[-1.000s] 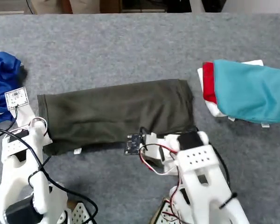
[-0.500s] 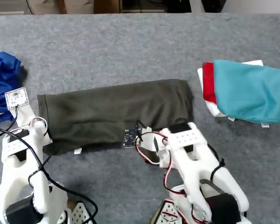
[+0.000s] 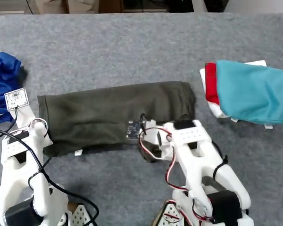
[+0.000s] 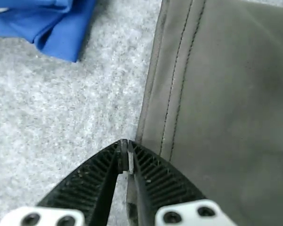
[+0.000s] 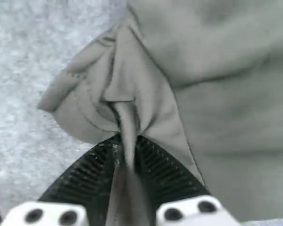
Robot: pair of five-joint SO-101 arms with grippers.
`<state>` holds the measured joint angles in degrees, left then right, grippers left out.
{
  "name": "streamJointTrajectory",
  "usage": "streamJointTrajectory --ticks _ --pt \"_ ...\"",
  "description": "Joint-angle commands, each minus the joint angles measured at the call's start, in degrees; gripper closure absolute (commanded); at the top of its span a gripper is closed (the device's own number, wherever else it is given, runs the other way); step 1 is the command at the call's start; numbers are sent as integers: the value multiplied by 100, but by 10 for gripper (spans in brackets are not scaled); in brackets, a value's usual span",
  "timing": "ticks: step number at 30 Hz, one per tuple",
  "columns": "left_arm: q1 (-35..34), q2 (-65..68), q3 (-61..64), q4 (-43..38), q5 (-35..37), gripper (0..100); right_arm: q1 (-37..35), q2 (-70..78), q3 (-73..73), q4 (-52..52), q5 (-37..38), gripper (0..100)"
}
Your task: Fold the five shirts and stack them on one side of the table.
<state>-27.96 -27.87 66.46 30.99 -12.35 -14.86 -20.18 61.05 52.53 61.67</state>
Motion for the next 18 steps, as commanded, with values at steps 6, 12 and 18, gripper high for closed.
streamJointTrajectory --ticks 6,12,18 --pt "-62 -4 -202 -53 44 981 84 382 -2334 1231 -44 997" --pt "-62 -4 -202 -53 53 981 84 2264 -4444 2180 738 997" --pt "-62 -4 -202 -53 44 981 -4 3908 -6730 3007 1275 997"
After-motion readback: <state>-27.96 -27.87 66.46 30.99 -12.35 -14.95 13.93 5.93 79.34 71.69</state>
